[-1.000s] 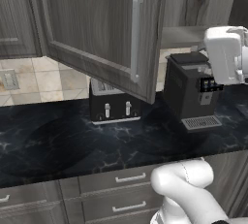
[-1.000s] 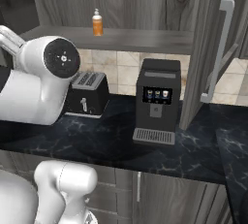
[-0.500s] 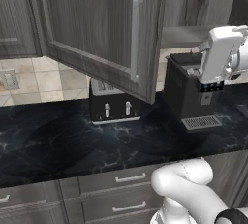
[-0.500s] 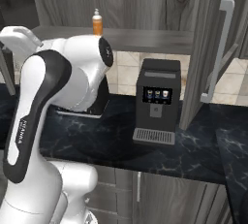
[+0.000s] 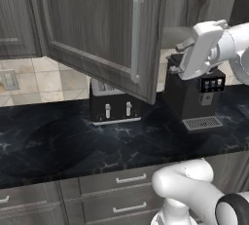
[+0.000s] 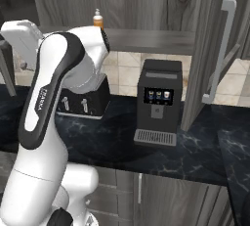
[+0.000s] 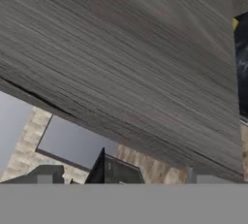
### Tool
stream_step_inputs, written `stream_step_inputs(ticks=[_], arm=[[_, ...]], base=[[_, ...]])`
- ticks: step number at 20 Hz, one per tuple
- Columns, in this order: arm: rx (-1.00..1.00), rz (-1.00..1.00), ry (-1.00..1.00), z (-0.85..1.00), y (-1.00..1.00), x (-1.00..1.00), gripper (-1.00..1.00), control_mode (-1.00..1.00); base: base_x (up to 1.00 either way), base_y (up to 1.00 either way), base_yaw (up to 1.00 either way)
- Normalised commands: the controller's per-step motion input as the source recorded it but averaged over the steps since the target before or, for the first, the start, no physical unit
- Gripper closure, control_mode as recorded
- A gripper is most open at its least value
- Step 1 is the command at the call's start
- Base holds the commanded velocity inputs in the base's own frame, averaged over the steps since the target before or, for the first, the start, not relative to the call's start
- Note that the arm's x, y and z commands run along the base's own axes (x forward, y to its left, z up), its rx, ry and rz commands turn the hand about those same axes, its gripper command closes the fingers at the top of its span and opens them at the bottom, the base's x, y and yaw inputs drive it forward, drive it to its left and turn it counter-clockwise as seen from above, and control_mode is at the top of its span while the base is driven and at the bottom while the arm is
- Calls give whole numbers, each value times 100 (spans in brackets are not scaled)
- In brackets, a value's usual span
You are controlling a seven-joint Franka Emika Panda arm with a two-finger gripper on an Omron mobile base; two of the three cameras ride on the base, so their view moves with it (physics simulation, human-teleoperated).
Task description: Open the cabinet. Pick the soap dispenser and place it next to the sink. Then close the cabinet.
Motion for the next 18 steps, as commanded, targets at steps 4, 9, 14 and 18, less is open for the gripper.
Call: stream_step_inputs(ticks=[4,9,14,18], arm=[[0,0,0,0,31,49,-100,-100],[0,0,0,-3,5,35,-100,-100],[0,0,0,-3,24,15,-100,-100],[0,2,0,0,58,0,-100,-100]], base=[[0,0,0],[0,0,0],[0,0,0],[0,0,0]])
